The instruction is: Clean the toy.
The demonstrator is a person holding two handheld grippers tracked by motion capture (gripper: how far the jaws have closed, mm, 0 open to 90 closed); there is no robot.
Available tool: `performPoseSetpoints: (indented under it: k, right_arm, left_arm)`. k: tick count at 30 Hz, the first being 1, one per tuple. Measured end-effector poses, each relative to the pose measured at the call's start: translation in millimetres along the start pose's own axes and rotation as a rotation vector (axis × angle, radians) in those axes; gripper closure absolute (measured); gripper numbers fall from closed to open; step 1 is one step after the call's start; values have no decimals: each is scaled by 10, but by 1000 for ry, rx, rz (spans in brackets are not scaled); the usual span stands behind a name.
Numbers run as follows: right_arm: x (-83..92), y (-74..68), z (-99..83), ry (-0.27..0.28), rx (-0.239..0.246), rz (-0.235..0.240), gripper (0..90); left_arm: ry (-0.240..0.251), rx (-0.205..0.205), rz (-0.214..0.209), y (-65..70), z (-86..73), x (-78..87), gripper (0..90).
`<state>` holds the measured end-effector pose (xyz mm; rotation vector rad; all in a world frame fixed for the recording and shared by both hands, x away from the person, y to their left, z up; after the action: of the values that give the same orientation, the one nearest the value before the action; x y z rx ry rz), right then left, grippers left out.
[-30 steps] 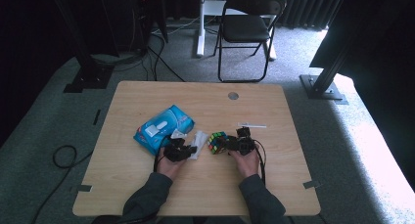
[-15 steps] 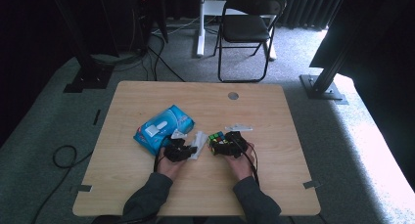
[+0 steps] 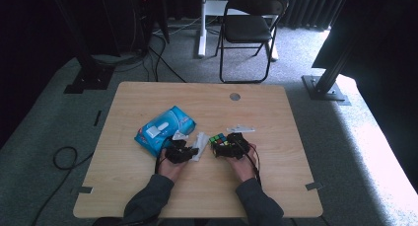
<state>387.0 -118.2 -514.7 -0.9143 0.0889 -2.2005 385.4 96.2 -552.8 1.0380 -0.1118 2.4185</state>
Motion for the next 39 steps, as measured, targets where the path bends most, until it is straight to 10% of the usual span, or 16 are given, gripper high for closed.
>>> performPoseSetpoints:
  k: [25,39]
  right_arm:
    - [133,232,13,46,-93,41,668]
    - [169,415,-12,92,-249,150,714]
  left_arm:
    - [-5,-2,-1,2,-1,-10,816]
    - [-2,1,0,1,-1,-6,816]
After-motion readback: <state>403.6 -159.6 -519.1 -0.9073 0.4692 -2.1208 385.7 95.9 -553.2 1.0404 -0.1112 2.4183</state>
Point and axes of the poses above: each handheld gripper's, and its own axes: x roughly backward along the jaws, z roughly out of its top, y roughly to its right, the point moved 2 cm from there along -x, roughly forward along the jaws, and after that the axes turned 13 degrees about z, right-handed, at the moved point
